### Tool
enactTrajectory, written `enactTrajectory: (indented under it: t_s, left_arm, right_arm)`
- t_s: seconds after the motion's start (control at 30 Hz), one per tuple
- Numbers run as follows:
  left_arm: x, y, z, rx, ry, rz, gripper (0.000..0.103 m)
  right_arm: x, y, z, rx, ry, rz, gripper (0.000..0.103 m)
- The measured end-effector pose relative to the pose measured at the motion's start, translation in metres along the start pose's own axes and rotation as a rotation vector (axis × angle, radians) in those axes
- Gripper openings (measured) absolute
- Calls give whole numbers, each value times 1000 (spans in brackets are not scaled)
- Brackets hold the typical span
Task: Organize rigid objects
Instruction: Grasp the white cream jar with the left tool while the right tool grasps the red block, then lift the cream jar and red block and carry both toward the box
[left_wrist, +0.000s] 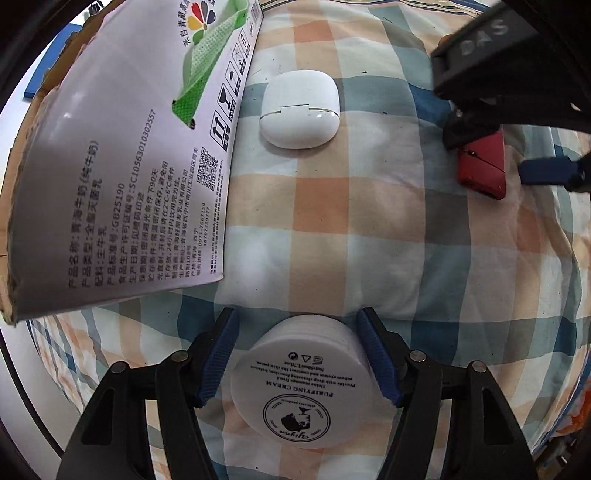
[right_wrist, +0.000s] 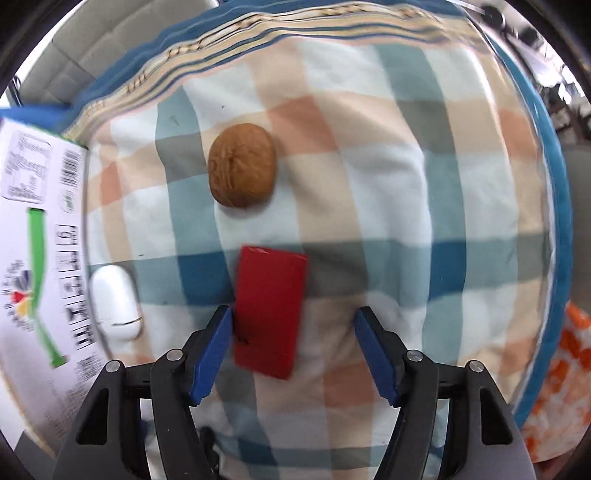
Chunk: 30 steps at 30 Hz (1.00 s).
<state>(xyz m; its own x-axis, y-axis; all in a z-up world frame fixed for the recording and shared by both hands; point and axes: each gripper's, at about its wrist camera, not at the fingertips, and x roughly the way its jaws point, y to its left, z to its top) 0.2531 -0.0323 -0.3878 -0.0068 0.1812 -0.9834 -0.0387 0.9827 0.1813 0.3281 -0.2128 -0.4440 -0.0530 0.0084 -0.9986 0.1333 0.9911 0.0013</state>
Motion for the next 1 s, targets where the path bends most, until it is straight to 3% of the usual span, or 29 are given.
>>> enactTrajectory:
  t_s: [0.13,0.3,0.63,1.0]
  left_arm:
    - [1,1,-8,13,-6,8,65]
    - [-10,-7,-12,41,-5,15,65]
    - [-10,-26,-32,103,-21,19,65]
    - [-13,-39,-62,206,1,-49,65]
  right_arm:
    - [1,15,1,-57,-4,-61,66]
    - [-4,14,-18,-142,32,-52,38]
    - [-2,-33,-72,-158,105,-65,37]
    - [-1,-69,-151,-136,162,-7,38]
